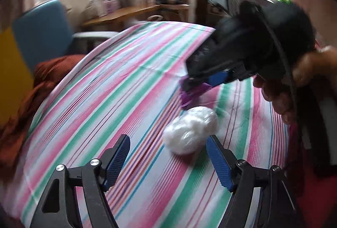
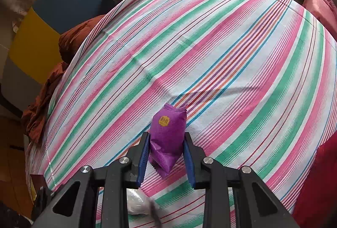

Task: Organize objects
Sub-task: 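Grasp the second purple packet with the right gripper while the left grasps the plastic bundle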

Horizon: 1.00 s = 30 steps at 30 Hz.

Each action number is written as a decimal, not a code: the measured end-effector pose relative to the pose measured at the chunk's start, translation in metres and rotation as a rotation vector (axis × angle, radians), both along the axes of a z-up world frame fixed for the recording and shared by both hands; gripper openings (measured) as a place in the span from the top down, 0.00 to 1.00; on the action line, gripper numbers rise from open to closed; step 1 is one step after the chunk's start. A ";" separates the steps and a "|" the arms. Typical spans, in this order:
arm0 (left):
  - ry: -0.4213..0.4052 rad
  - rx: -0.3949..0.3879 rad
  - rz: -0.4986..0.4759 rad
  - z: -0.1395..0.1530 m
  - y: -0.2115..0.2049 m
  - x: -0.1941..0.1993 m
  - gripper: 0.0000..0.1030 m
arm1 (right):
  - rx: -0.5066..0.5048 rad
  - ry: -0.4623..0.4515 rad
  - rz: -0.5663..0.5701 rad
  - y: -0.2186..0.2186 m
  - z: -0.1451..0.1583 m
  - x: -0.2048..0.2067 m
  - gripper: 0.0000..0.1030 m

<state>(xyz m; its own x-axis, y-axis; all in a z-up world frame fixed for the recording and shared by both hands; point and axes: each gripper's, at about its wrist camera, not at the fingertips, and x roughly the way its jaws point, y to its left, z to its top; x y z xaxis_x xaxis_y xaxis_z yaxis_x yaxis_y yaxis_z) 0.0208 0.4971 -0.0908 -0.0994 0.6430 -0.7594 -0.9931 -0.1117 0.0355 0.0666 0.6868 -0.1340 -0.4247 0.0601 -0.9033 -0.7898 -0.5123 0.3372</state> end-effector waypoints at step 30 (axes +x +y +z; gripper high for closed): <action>-0.252 -0.019 0.346 -0.019 -0.068 -0.017 0.64 | 0.014 0.114 0.257 -0.044 0.011 -0.052 0.72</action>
